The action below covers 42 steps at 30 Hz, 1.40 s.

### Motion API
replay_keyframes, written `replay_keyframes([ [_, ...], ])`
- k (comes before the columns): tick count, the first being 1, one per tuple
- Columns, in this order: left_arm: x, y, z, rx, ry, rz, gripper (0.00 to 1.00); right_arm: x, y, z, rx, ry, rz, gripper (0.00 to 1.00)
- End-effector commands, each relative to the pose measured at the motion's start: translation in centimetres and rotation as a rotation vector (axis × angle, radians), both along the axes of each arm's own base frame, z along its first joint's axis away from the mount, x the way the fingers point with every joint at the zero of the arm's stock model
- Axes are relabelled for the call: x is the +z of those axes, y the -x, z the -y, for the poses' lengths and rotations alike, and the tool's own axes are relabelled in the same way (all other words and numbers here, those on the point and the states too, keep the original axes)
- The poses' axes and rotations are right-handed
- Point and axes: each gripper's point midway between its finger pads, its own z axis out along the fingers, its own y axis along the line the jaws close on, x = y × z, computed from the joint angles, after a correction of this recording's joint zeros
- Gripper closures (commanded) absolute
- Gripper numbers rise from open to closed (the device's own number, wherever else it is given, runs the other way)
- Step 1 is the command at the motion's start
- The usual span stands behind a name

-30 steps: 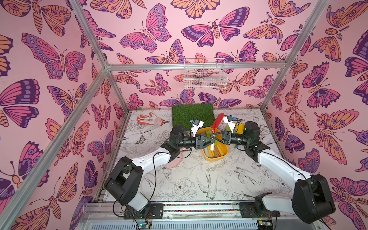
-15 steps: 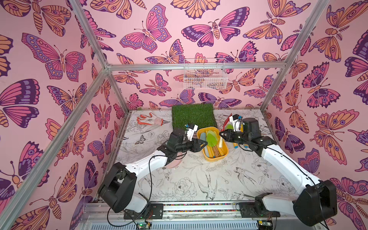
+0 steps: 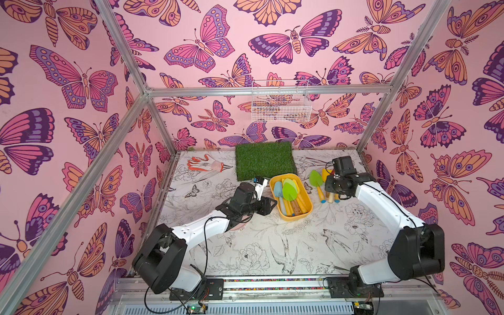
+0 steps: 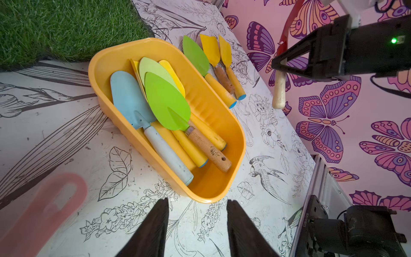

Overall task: Take the shovel out of the storage box
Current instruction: Place the shovel at the center of the board.

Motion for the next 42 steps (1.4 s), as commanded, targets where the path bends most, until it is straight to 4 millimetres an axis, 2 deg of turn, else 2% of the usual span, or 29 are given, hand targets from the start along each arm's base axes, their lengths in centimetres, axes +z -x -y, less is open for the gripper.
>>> replay_keyframes([
  [1,-2.0,0.2,-0.3,-0.004,-0.057,-0.011,0.52,-0.3,-0.2,4.2,-0.099,0.062,-0.047,0.91],
  [8,-2.3,0.1,-0.2,-0.008,-0.061,-0.016,0.51,-3.4,-1.2,8.6,-0.214,0.025,-0.166,0.92],
  [13,-1.8,0.2,-0.5,0.002,-0.062,0.001,0.51,-5.4,-1.9,10.2,-0.240,0.003,-0.227,0.92],
  [20,-2.0,0.2,-0.4,-0.002,-0.059,-0.007,0.51,-8.0,-3.3,10.8,-0.229,-0.003,-0.294,0.91],
  [28,-2.2,0.3,-0.1,-0.011,-0.055,-0.023,0.50,-10.0,-5.5,11.5,-0.189,0.039,-0.367,0.89],
  [37,-2.4,0.2,-0.2,-0.009,-0.062,-0.022,0.50,-12.6,-6.4,11.5,-0.173,0.019,-0.428,0.87],
  [42,-2.3,0.3,-0.2,-0.011,-0.057,-0.021,0.51,-13.1,-6.4,11.5,-0.174,0.016,-0.440,0.77],
])
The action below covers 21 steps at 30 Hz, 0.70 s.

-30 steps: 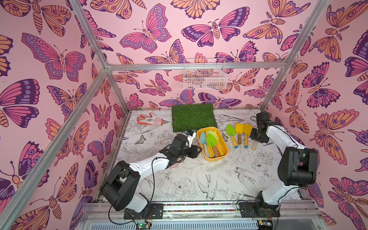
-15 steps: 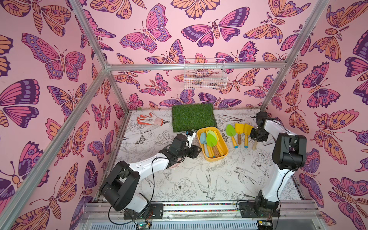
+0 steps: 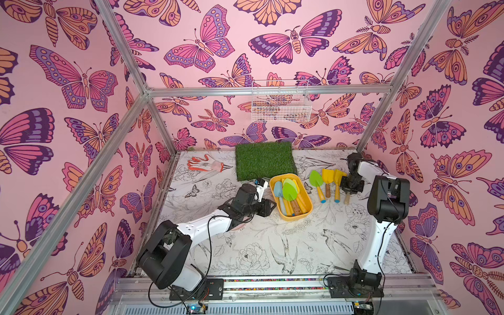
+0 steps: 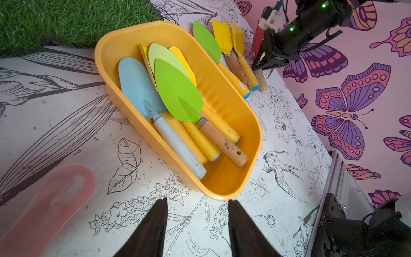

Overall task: Take the shovel out of the storage box
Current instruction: Place the shovel at the center of the board.

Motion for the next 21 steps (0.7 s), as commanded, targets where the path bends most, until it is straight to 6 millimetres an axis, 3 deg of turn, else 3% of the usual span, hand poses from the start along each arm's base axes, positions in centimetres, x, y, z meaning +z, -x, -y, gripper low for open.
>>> replay_keyframes([
  [1,-0.5,0.5,0.0,-0.019,-0.012,-0.004,0.50,-0.3,-0.1,0.2,0.000,-0.007,-0.021,0.75],
  [9,-0.6,0.5,0.1,-0.021,-0.011,-0.007,0.50,1.4,-0.3,0.3,-0.020,0.002,0.020,0.61],
  [15,-0.5,0.5,0.1,-0.020,-0.008,-0.007,0.50,5.6,0.1,0.5,-0.062,0.047,0.142,0.48],
  [21,-0.7,0.4,0.0,-0.017,-0.012,-0.010,0.50,9.6,1.7,-1.4,-0.048,0.077,0.277,0.48],
])
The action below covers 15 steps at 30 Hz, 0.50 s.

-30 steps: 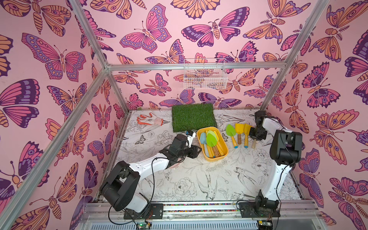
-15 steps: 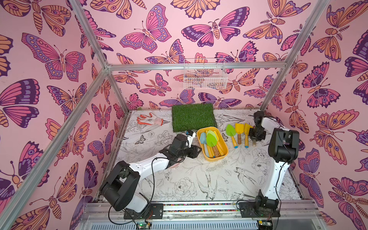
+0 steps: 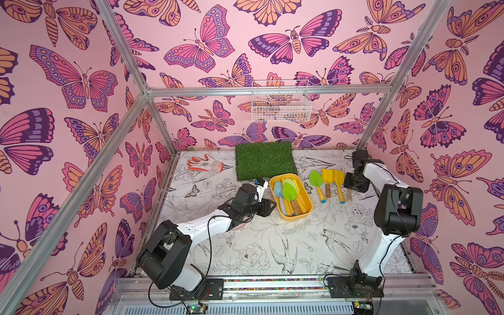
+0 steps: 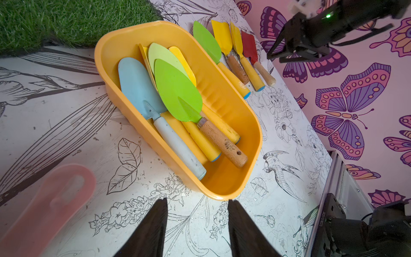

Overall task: Take the shovel out of the storage box
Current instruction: Place the shovel at the center of the board.

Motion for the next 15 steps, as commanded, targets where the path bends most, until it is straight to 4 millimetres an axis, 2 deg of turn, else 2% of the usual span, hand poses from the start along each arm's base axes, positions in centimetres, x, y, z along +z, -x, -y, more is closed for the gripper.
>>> replay_keyframes([
  [1,-0.6,0.4,0.0,-0.016,-0.013,-0.006,0.50,2.7,0.2,-1.6,0.005,0.019,0.100,0.49],
  [7,-0.3,0.4,-0.4,0.003,-0.019,0.013,0.49,4.7,2.4,-7.5,0.137,-0.066,0.166,0.50],
  [15,0.2,0.4,-0.5,0.006,-0.013,0.022,0.46,7.7,5.2,-16.2,0.407,-0.120,0.234,0.48],
])
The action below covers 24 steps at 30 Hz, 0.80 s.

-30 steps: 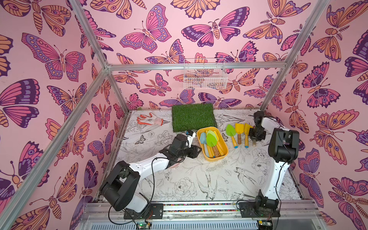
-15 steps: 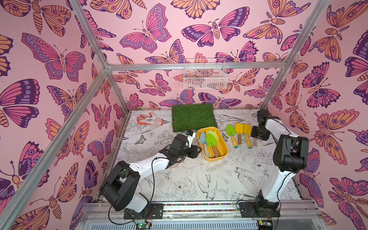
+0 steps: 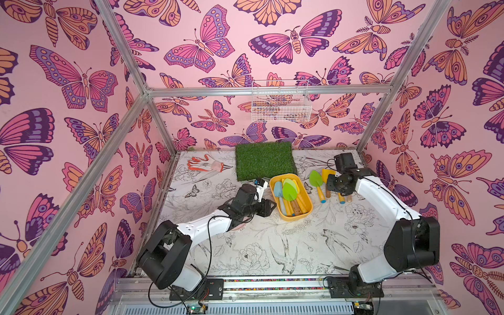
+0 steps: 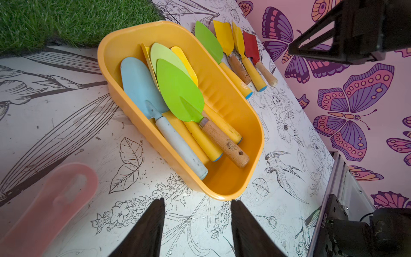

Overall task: Take the shovel out of the storage box
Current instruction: Place the shovel at the center of the board, then pick up the shovel from the storage box.

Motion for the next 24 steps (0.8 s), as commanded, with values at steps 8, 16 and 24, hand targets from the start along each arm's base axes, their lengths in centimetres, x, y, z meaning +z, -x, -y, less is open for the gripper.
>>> replay_keyframes([
  [8,1.0,0.6,-0.7,0.012,-0.004,0.047,0.43,0.8,2.7,-9.5,0.306,-0.026,0.025,0.45],
  [16,0.0,0.3,-0.4,0.007,-0.021,0.024,0.42,-0.7,4.1,-14.4,0.449,-0.047,-0.004,0.48],
  [24,-0.8,0.2,-0.2,0.002,-0.027,0.001,0.42,-3.8,4.5,-15.9,0.471,-0.070,-0.081,0.54],
])
